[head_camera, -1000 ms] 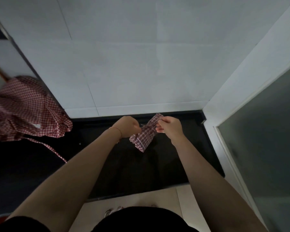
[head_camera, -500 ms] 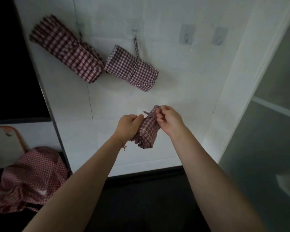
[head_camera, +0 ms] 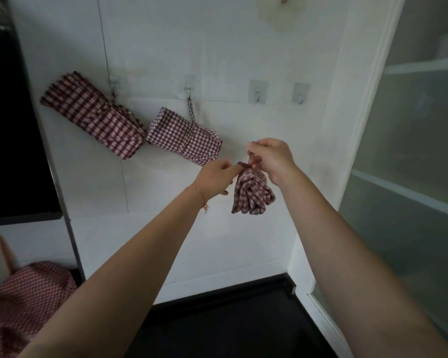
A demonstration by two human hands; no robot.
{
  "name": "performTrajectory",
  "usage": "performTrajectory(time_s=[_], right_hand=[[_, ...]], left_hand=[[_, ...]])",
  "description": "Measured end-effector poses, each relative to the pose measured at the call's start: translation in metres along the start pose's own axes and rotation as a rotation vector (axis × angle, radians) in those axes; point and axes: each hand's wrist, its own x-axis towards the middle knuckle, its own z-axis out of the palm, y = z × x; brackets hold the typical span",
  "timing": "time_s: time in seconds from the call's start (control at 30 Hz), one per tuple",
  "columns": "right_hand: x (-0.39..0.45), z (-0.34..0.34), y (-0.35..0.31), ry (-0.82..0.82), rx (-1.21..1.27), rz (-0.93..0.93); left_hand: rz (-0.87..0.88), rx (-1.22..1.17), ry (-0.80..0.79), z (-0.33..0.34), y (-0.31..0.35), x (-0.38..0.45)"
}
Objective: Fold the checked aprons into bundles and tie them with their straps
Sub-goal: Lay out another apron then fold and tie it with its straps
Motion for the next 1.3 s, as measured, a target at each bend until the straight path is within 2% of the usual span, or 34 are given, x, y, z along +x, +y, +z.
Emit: performTrajectory(time_s=[0.17, 0.27, 0.33, 0.37, 0.4, 0.47, 0.53, 0.63, 0.8, 0.97, 1.13, 1.3], right_hand=[[0.018, -0.020, -0.036, -0.065, -0.007, -0.078], [0.028, -0.031, -0.053, -0.138, -0.051, -0.093], [0.038, -0.047, -0.062, -0.238, -0.081, -0.083], [0.041, -0.052, -0.064, -0.298, -0.090, -0.068], [0.045, -0.058, -0.066, -0.354, -0.085, -0.049], [0.053, -0.067, -0.069, -0.428, -0.055, -0.003], [0.061, -0.074, -0.071, -0.442, -0.018, 0.037], [0.072, -0.079, -0.069, -0.430, -0.017, 0.060], [0.088, -0.080, -0.067, -0.446, 0.073, 0.029], [0.098, -0.077, -0.071, -0.523, 0.073, -0.003], [0.114, -0.073, -0.062, -0.467, -0.031, 0.001], [0.126, -0.066, -0.056, -0.425, -0.129, -0.108]], left_hand=[[-0.010, -0.088, -0.026, 0.026, 0.048, 0.013], [-0.027, -0.241, 0.084, 0.025, 0.059, 0.028], [0.123, -0.040, 0.218, 0.024, 0.057, 0.045], [0.217, 0.141, 0.218, 0.019, 0.054, 0.053], [0.300, 0.341, 0.185, 0.018, 0.053, 0.060], [0.345, 0.630, 0.080, 0.016, 0.054, 0.074], [0.380, 0.750, 0.025, 0.015, 0.056, 0.085], [0.451, 0.653, -0.039, 0.012, 0.063, 0.089], [0.415, 0.547, -0.042, 0.009, 0.068, 0.095], [0.510, 0.725, -0.004, 0.015, 0.069, 0.107], [0.289, 0.651, 0.020, 0.005, 0.068, 0.108], [0.262, 0.438, 0.173, -0.008, 0.068, 0.110]])
